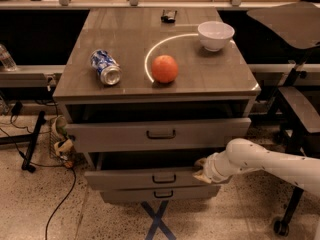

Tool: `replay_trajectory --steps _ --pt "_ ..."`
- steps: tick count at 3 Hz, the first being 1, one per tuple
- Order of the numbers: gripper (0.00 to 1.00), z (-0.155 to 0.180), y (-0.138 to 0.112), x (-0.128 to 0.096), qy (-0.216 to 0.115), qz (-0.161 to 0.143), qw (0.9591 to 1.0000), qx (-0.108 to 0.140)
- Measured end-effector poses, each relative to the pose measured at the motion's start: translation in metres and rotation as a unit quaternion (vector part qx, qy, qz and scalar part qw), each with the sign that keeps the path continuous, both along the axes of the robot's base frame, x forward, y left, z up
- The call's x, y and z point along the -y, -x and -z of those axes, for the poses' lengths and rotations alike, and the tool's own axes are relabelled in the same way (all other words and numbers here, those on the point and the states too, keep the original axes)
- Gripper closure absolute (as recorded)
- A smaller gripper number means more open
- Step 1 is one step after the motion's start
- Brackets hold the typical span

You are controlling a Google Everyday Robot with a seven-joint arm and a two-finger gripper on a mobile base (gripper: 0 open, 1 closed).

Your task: Open middle drawer

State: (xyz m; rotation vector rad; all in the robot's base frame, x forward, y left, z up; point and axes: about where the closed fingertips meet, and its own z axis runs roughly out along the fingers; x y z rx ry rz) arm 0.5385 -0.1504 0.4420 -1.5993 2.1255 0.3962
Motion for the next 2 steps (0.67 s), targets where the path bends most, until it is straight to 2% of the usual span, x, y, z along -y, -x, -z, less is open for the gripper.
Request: replay_trajectory --steps 1,2 --pt "1.0 -0.0029 0.0001 0.0 0.0 0.0 1.0 0.0" --pt "1.0 -0.0029 0.0001 0.0001 0.0 0.0 1.0 0.0"
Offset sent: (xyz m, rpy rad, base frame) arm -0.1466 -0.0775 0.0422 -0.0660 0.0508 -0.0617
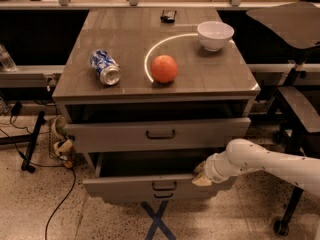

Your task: Open middle drawer

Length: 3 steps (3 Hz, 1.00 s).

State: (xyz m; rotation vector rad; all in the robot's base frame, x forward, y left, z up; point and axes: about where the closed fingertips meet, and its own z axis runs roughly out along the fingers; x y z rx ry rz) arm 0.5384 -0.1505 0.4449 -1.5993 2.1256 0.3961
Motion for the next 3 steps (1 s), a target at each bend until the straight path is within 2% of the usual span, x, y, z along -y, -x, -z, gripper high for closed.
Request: replay_trajectory --steps 1,2,3 --pt "1.0 -0.0077 0.0235 0.011 0.007 0.004 1.0 -0.004" --pt "0.85 -0.0074 0.0235 0.011 0.007 0.004 1.0 -0.004" --pt "0.63 -0.0063 0.0242 0.0098 0.007 0.003 1.0 -0.005"
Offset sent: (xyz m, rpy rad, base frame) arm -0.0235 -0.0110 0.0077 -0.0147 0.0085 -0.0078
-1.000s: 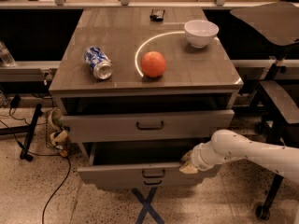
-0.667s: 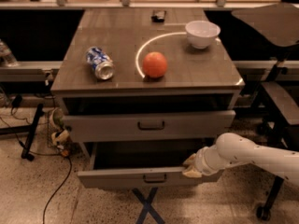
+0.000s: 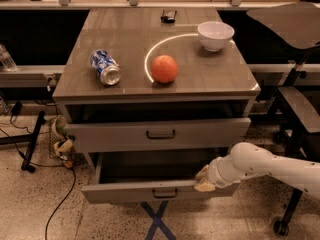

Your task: Open middle drawer

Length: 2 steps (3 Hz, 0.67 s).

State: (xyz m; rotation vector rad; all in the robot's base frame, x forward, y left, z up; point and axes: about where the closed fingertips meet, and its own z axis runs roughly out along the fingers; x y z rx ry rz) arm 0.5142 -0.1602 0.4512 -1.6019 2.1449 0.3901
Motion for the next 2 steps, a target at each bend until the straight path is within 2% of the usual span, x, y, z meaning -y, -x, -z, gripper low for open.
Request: replay_trajectory --steps 1,2 --pt "0.31 -0.0023 0.0036 -0.0075 0.003 -0.01 0.9999 -0.005" --pt "0.08 -0.0075 0.0053 -0.015 0.008 -0.019 0.9997 -0.011"
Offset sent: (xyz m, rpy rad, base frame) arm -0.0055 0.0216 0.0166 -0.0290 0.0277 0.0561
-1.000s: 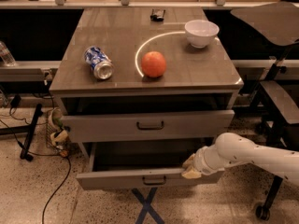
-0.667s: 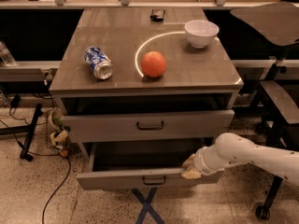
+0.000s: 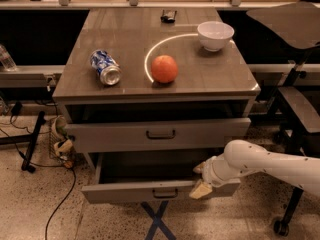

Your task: Open middle drawer

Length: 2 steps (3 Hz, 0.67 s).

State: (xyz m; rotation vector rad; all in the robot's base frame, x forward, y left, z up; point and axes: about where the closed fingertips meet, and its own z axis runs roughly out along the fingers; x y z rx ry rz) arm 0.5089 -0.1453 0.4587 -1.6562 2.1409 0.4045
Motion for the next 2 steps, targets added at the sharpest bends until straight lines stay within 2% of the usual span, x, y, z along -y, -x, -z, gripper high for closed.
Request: replay_trajectory --steps 1,2 --pt "0.02 -0.017 -0.006 -0.003 0.007 -0.003 1.0 0.005" --pt "0.24 -0.027 -0.015 -0.001 0.002 0.002 0.9999 0.012"
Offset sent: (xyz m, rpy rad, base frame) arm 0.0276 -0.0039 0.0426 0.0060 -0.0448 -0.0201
